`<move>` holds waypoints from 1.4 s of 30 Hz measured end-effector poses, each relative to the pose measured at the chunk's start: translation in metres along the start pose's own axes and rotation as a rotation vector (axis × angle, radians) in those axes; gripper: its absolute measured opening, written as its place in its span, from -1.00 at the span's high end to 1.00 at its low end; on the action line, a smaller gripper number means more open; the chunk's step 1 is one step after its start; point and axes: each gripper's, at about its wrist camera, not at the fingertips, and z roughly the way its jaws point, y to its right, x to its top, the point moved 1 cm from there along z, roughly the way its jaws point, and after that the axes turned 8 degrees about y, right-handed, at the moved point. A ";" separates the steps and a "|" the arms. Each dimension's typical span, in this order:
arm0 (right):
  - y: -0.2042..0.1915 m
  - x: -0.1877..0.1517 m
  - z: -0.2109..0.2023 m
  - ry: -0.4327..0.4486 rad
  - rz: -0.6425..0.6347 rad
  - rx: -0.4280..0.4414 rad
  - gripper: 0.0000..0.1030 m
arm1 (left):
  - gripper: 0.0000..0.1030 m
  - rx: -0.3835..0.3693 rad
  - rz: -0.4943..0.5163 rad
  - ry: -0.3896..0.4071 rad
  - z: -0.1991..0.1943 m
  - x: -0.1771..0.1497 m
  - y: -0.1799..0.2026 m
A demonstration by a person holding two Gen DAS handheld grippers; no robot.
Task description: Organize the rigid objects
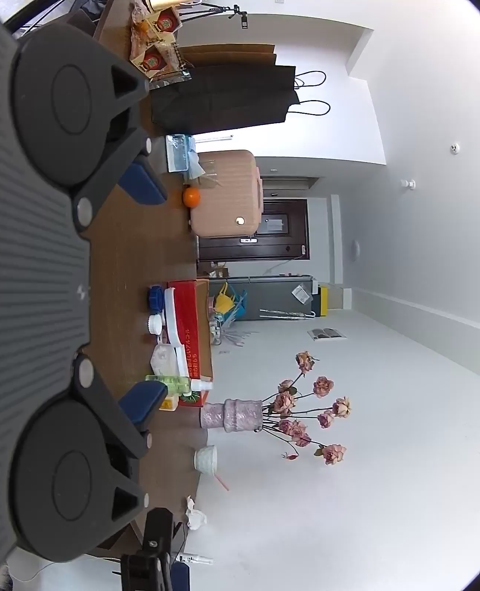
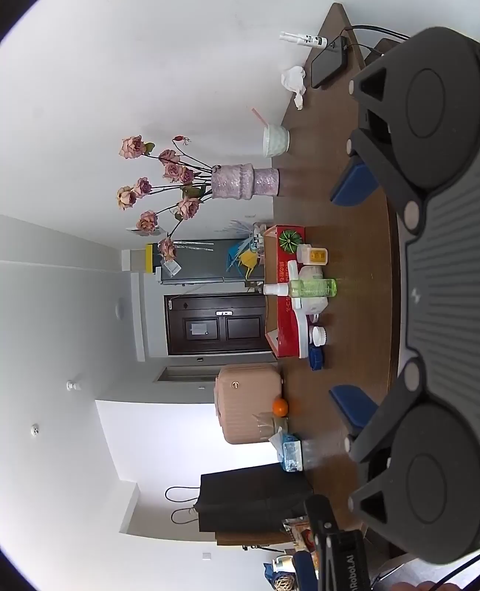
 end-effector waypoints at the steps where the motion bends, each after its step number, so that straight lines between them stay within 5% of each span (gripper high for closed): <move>1: 0.001 0.000 0.000 -0.001 0.004 -0.001 -1.00 | -1.00 -0.002 0.005 0.015 0.000 0.000 0.000; 42: 0.003 -0.001 0.001 -0.010 0.011 0.001 -1.00 | -1.00 -0.016 0.033 0.019 -0.002 0.000 0.002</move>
